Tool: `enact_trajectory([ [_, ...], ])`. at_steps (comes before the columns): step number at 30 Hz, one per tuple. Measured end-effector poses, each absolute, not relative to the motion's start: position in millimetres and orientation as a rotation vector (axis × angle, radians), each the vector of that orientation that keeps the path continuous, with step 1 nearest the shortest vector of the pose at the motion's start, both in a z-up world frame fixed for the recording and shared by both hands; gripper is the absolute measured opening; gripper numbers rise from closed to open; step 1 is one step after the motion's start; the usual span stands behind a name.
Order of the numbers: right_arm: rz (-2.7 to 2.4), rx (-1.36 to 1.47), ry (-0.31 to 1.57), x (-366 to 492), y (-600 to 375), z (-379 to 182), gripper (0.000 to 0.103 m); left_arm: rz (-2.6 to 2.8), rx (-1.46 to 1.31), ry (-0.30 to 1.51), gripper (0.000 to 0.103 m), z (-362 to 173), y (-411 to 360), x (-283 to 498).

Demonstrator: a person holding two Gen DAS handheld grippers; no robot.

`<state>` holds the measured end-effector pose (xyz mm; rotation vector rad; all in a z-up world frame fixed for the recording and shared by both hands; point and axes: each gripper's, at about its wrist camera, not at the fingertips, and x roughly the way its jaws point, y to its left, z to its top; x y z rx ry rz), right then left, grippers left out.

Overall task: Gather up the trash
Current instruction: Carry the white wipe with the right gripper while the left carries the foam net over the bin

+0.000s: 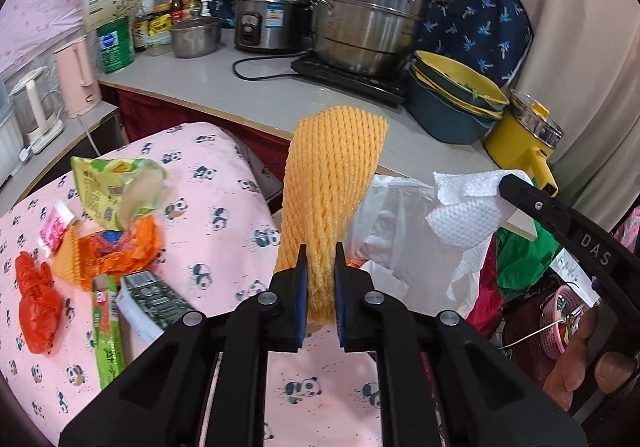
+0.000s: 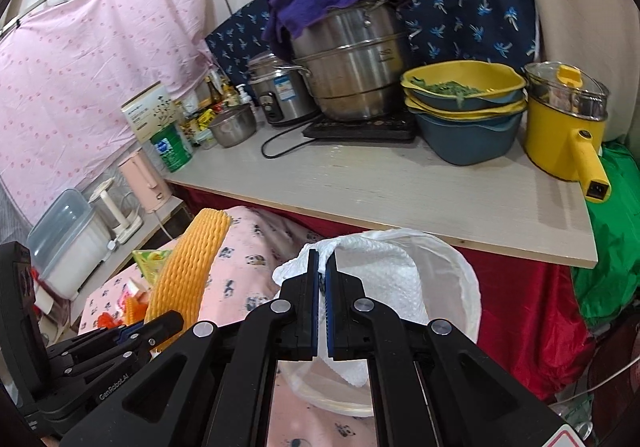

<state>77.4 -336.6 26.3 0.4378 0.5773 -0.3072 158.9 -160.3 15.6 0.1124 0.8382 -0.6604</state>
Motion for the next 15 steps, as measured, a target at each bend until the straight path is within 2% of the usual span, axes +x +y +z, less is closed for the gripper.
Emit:
enact_trajectory([
  [15,-0.352,0.476,0.637,84,-368,-5,0.003,-0.729,0.187,0.908,0.011,-16,-219,160],
])
